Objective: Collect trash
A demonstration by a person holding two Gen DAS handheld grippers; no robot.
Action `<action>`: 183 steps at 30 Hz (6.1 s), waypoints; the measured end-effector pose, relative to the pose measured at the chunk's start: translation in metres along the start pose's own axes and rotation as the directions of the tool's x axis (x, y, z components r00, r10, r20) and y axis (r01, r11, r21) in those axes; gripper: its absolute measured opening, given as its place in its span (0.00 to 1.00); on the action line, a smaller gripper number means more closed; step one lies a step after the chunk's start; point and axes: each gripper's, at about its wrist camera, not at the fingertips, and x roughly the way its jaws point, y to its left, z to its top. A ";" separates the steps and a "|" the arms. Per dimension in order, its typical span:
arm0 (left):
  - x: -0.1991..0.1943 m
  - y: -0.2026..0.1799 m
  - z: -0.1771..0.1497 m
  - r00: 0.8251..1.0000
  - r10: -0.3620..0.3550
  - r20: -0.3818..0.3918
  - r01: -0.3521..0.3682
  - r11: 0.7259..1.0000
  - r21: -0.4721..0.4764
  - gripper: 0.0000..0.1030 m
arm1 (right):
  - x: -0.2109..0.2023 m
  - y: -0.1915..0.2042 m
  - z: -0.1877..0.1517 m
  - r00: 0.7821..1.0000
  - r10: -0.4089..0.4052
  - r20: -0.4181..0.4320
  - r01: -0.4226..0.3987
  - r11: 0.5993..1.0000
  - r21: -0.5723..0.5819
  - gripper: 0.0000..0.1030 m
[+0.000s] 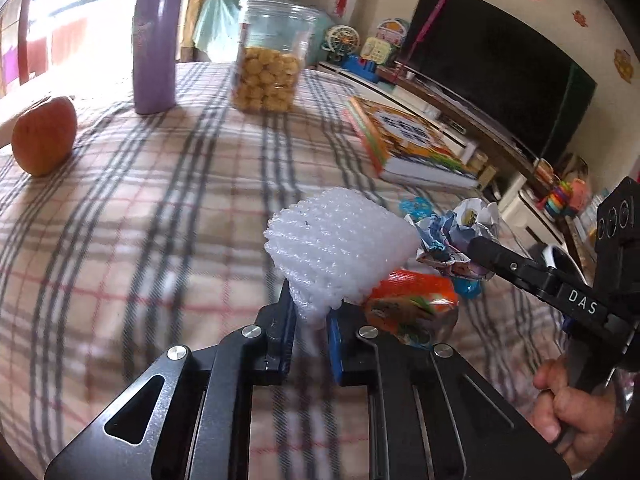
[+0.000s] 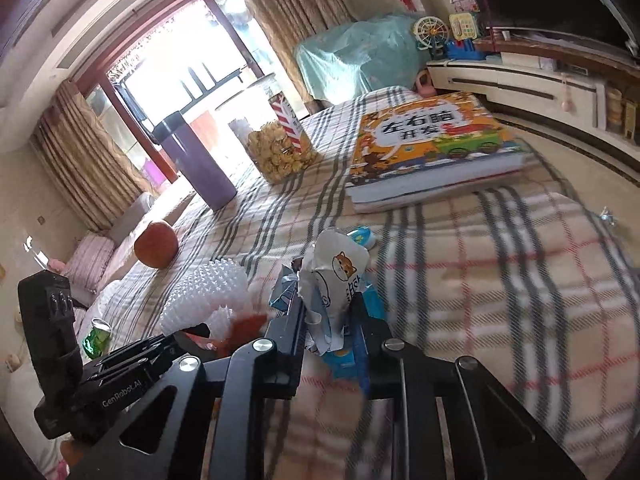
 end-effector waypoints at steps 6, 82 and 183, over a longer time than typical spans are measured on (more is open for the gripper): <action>-0.013 -0.034 -0.020 1.000 -0.027 -0.005 0.027 0.998 0.048 0.11 | -0.041 -0.019 -0.015 1.000 -0.017 0.025 0.017 1.000 0.025 0.20; -0.012 -0.292 -0.056 0.967 -0.240 -0.090 0.256 0.886 0.387 0.11 | -0.252 -0.167 -0.080 0.928 -0.296 0.225 0.240 0.939 0.245 0.20; -0.046 -0.195 -0.100 0.993 -0.095 -0.069 0.109 0.965 0.238 0.62 | -0.229 -0.109 -0.092 0.939 -0.268 0.217 0.224 0.953 0.205 0.91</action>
